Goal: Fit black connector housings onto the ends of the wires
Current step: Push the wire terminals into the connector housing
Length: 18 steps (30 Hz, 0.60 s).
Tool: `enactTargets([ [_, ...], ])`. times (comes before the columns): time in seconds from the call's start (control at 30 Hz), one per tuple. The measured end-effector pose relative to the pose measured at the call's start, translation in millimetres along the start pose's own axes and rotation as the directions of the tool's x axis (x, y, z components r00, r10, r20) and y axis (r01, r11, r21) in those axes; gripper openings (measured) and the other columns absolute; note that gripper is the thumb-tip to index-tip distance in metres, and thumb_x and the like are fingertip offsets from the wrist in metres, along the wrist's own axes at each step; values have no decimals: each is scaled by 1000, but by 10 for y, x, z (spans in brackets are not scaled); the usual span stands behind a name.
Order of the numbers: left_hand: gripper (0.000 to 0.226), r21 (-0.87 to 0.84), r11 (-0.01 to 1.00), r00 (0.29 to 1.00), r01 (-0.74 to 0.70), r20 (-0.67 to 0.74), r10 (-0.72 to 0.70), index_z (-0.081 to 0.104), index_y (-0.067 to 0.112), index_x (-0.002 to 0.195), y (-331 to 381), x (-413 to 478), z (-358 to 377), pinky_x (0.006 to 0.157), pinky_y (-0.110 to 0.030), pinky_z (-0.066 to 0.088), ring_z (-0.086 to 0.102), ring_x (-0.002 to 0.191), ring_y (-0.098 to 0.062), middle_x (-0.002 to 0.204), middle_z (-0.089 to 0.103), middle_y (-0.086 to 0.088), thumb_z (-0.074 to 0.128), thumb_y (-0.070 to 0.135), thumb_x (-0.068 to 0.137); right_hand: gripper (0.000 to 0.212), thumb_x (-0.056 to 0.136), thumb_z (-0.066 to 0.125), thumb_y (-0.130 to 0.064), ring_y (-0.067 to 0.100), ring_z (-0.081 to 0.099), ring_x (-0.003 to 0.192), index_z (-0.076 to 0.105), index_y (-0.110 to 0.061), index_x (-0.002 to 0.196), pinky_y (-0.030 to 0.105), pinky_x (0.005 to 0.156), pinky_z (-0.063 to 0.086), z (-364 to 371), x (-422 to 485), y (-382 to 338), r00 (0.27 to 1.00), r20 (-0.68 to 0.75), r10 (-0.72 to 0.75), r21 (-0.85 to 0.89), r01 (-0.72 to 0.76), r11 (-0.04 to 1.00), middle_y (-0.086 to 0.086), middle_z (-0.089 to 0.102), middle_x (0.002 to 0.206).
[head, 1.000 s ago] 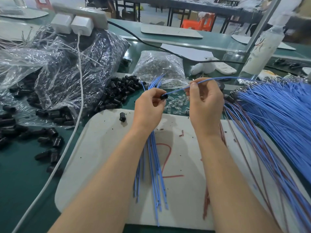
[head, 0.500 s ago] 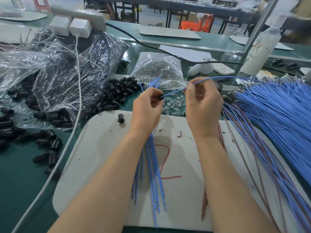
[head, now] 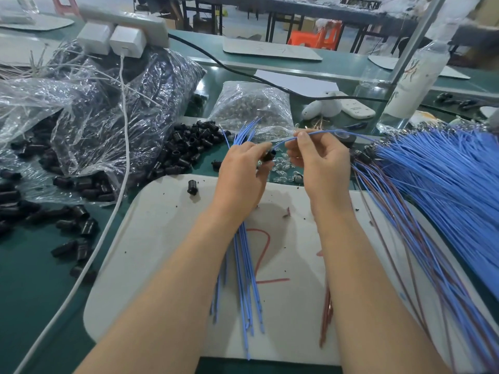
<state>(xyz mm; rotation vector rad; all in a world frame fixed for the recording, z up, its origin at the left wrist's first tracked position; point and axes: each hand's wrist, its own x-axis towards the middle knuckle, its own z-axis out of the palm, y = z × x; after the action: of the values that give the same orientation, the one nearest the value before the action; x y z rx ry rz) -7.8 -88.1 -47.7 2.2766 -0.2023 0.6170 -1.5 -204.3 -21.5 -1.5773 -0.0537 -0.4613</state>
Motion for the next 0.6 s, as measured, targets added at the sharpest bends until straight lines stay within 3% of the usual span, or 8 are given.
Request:
enactTargets([
  [0.17,16,-53,998,997,42,-60,-45,63,8,105,2,-15,-22,81,-19,35,53,97,-20,98,65,-2,60,13,90,14,93,58,-10,5,64,69,63,-18,82,22,70,53,1,-8,8,999,39,-2,2,2,1000,-2,68,75],
  [0.27,14,-50,999,999,7,-52,-9,65,9,102,25,-25,-32,83,-25,39,53,95,-21,97,66,-2,61,11,88,17,91,61,-11,13,64,75,62,-23,79,34,80,54,28,-22,45,996,80,-29,-138,40,990,-4,66,75],
  [0.37,15,-50,998,998,-33,-49,30,67,10,102,39,-29,-21,85,-30,41,53,93,-21,97,67,-2,62,10,87,10,90,61,-12,7,60,70,63,-19,83,27,75,51,46,-32,94,993,107,-54,-255,80,964,-9,63,73],
  [0.47,14,-72,997,998,-16,-65,12,67,12,101,35,-29,-21,83,-25,40,52,92,-18,97,66,1,62,12,88,8,91,62,-15,2,62,72,66,-20,88,22,75,50,54,-43,94,993,122,-6,-193,30,981,-9,66,79],
  [0.53,15,-86,996,996,-12,-87,4,67,11,103,44,-24,-30,84,-24,39,53,93,-17,98,66,1,62,12,88,11,95,57,-23,2,64,80,67,-29,91,25,80,53,59,-52,72,994,103,24,-75,-16,997,-12,68,85],
  [0.6,17,-83,995,996,-49,-83,42,68,11,104,67,-28,-30,89,-31,41,54,95,-19,99,67,0,63,12,88,19,99,50,-28,7,66,92,68,-30,95,32,91,53,65,-58,47,991,123,60,-29,-57,998,-10,70,93],
])
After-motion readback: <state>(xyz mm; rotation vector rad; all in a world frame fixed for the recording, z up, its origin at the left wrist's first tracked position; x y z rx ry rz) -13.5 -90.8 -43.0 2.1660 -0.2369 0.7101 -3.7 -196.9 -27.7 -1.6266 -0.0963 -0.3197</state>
